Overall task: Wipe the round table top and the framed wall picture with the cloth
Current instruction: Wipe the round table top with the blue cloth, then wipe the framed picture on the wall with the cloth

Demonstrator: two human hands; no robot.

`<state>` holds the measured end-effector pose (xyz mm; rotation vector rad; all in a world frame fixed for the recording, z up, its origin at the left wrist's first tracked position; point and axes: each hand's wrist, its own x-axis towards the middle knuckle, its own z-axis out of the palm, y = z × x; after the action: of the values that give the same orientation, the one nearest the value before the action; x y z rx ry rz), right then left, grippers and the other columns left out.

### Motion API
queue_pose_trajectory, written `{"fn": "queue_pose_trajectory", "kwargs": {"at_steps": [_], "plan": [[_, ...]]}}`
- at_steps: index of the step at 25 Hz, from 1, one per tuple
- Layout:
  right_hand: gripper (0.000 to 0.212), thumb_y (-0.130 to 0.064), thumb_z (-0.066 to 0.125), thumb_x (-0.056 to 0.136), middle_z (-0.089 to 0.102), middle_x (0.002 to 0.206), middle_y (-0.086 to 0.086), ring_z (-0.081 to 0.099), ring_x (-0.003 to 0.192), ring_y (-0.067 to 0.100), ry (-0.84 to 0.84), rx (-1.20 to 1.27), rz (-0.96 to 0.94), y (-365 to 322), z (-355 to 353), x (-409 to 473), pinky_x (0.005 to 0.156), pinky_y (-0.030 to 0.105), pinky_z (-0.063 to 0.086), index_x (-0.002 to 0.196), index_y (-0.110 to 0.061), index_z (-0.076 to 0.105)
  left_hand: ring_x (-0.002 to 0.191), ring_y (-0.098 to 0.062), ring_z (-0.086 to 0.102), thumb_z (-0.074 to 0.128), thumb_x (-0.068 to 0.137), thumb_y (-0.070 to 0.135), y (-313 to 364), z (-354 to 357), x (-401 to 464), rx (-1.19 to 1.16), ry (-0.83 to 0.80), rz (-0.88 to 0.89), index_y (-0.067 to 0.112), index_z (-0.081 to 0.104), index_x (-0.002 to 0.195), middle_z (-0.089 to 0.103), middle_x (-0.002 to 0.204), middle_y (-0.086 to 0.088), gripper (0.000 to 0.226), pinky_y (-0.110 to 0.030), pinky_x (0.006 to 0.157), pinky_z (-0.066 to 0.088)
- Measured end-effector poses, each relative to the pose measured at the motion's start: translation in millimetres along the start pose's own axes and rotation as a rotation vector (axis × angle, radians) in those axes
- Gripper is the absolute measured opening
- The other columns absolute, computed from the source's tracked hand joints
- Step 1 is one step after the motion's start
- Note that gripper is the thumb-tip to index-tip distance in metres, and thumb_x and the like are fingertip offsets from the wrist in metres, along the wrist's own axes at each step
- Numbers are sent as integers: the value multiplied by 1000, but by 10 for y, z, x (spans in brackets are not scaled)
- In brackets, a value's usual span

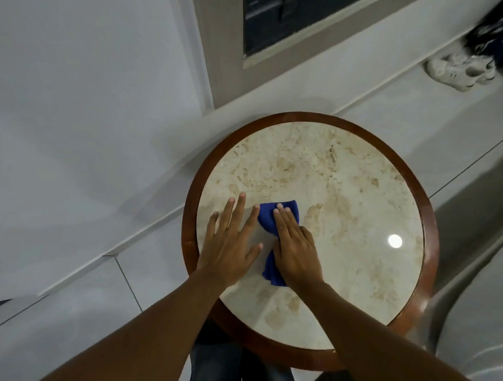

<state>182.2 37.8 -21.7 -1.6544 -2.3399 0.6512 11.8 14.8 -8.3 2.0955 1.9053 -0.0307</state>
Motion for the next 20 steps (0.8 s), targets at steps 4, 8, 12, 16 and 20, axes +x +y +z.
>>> {"fn": "queue_pose_trajectory", "kwargs": {"at_steps": [4,8,12,16,20], "plan": [[61,-5,50,96,26,157,4,22,146,17,161,58,-105,-648,-698,-8,112,36,26,152,-12,28,151,-32,26,33,98,57,43,-981,-172,73,139,62,19,26,156,23,165,-12,71,-54,116,35],[59,-10,47,99,24,159,4,19,148,15,330,153,-294,-1512,-1809,175,114,35,28,153,-12,23,148,-29,35,30,102,48,-7,-2489,-479,163,341,81,16,31,155,32,162,-12,62,-53,111,44],[67,-25,40,97,23,160,2,15,148,9,562,226,-545,-2732,-3184,539,117,22,15,156,-19,9,145,-25,38,14,105,48,-53,-4300,-847,284,613,76,18,23,155,32,160,-7,58,-48,115,38],[65,-21,40,93,29,156,2,22,145,7,795,356,-778,-4161,-4615,831,111,24,25,154,-17,16,146,-25,36,23,105,45,-215,-6220,-1341,429,942,65,19,24,155,29,161,-8,56,-50,110,44],[55,-24,33,101,30,159,9,37,141,25,1032,425,-1001,-5459,-5897,881,106,33,35,152,-8,21,154,-25,19,36,101,44,-319,-7806,-1969,563,1219,40,22,14,159,18,167,-10,67,-47,120,28]]}}
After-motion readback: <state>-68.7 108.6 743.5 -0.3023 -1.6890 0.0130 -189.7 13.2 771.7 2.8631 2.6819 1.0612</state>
